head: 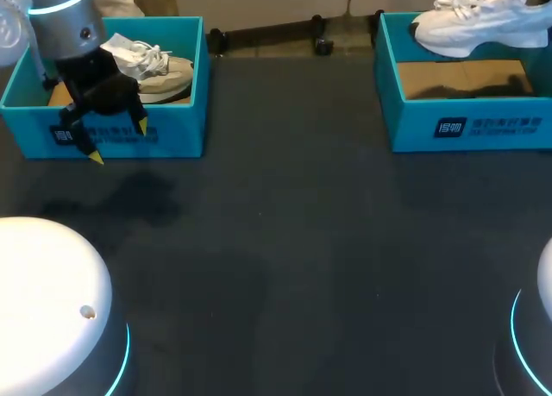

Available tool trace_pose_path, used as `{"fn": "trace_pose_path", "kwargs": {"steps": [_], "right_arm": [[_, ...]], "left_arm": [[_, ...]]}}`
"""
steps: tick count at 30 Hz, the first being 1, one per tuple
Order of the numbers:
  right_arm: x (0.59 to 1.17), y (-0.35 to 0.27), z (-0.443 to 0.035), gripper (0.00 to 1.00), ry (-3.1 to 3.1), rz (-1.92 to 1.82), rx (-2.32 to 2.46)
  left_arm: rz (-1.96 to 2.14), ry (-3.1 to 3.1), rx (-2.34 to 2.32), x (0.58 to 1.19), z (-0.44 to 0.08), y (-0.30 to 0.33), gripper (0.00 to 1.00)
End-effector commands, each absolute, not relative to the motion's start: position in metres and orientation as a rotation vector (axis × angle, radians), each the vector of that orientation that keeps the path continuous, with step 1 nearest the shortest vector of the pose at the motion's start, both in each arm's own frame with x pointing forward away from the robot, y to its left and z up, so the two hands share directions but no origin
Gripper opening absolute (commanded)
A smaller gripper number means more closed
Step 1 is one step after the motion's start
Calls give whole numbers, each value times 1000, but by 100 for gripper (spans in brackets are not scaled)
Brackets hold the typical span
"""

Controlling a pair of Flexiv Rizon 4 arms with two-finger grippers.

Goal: Take the shoe out of the shoebox, open the shoe tongue, remove and reinsert the insole, then place the shoe into the shoebox

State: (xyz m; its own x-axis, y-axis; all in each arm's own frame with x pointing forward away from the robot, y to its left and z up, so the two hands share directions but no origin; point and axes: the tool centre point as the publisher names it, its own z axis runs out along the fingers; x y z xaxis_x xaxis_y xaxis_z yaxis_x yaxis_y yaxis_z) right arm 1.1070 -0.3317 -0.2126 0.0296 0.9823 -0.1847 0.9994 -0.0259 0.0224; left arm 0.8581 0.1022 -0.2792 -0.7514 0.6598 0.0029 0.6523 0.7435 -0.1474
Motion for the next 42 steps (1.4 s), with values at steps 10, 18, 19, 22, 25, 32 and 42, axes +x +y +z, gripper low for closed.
{"fn": "trace_pose_path", "kwargs": {"steps": [10,18,19,22,25,32,42], "right_arm": [[1116,-325,-245,0,2069,-201,2208],[1107,-347,-254,0,2012,-194,2303],[1106,-348,-255,0,2011,-195,2304],[1102,-349,-258,0,2003,-196,2312],[1101,-346,-264,0,2002,-192,2316],[1099,-340,-271,0,1968,-186,2305],[1096,-344,-280,0,1888,-206,2305]], "left_arm": [[207,-2881,-1086,858,-279,103,100],[207,-2881,-1086,858,-279,103,100],[207,-2881,-1086,858,-279,103,100],[207,-2881,-1086,858,-279,103,100],[207,-2881,-1086,858,-279,103,100],[207,-2881,-1086,858,-279,103,100],[207,-2881,-1086,858,-279,103,100]]}}
